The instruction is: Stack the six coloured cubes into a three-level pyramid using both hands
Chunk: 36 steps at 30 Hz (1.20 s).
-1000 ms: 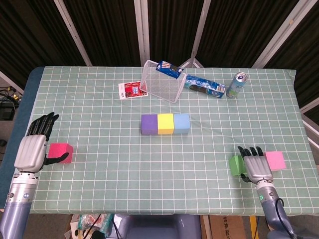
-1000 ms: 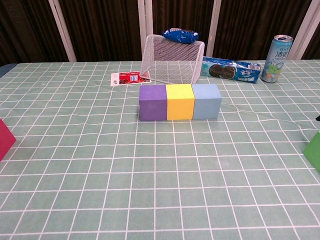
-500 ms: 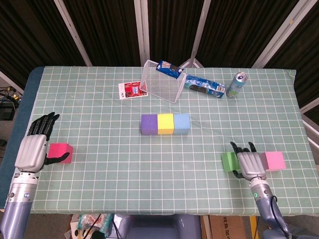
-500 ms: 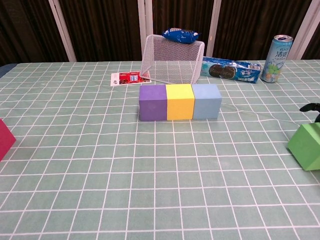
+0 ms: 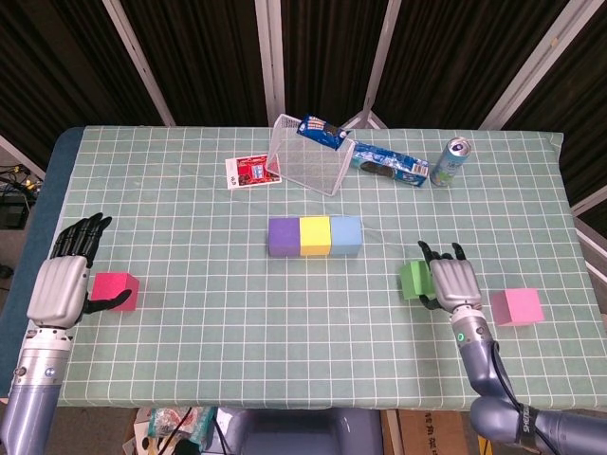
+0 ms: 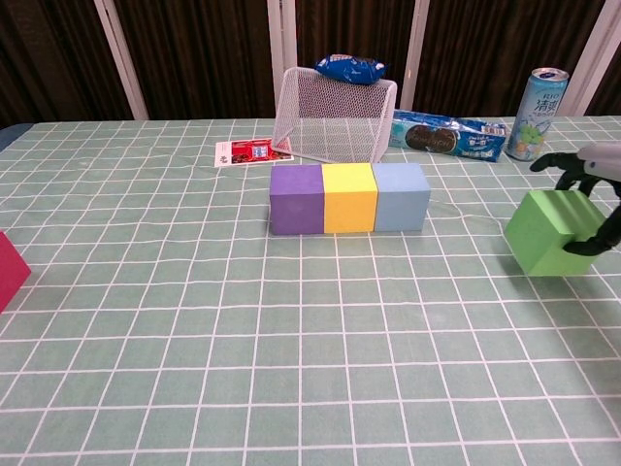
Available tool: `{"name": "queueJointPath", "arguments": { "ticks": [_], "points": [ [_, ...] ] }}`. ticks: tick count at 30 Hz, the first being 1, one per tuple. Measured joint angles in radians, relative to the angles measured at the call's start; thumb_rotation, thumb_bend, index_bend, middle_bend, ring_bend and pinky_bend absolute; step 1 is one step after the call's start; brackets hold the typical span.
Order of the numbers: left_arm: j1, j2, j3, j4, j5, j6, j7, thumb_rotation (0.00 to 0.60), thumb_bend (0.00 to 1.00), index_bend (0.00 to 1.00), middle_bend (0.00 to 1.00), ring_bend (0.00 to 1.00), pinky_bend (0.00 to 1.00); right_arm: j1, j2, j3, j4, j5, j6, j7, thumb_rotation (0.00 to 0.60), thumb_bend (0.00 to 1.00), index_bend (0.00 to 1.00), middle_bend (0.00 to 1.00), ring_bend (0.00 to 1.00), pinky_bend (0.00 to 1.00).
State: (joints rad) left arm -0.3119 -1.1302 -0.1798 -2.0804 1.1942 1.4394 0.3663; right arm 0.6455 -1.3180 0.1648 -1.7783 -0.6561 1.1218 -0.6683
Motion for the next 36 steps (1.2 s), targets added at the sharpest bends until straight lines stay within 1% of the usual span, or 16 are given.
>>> {"name": "queueJointPath", "arguments": {
  "ticks": [7,13,16,27,32,36],
  "points": [
    [0.001,0.001,-0.005,0.004,-0.01,0.001,-0.004,0.6,0.14,0.0,0.02,0.0,0.05,0.114,-0.092,0.062,0.11,0.154,-0.03,-0.074,0.6,0.32,0.04,0.45,0.28,0.0],
    [0.003,0.007,-0.01,0.009,-0.02,0.002,-0.013,0.6,0.14,0.0,0.02,0.0,0.05,0.167,-0.158,0.097,0.211,0.242,-0.045,-0.094,0.6,0.32,0.04,0.45,0.28,0.0],
    [0.003,0.01,-0.013,0.015,-0.027,0.001,-0.017,0.6,0.14,0.0,0.02,0.0,0.05,0.19,-0.176,0.11,0.243,0.267,-0.048,-0.1,0.6,0.32,0.04,0.45,0.28,0.0],
    [0.002,0.01,-0.018,0.023,-0.043,-0.002,-0.017,0.6,0.14,0.0,0.02,0.0,0.05,0.244,-0.191,0.141,0.272,0.291,-0.054,-0.115,0.6,0.32,0.04,0.45,0.28,0.0],
    [-0.002,0.008,-0.019,0.025,-0.049,-0.008,-0.017,0.6,0.14,0.0,0.02,0.0,0.05,0.282,-0.177,0.166,0.265,0.327,-0.047,-0.159,0.6,0.32,0.04,0.45,0.28,0.0],
    [-0.004,0.009,-0.023,0.021,-0.049,-0.008,-0.021,0.6,0.14,0.0,0.02,0.0,0.05,0.331,-0.162,0.197,0.258,0.374,-0.031,-0.216,0.6,0.32,0.04,0.45,0.28,0.0]
  ]
}}
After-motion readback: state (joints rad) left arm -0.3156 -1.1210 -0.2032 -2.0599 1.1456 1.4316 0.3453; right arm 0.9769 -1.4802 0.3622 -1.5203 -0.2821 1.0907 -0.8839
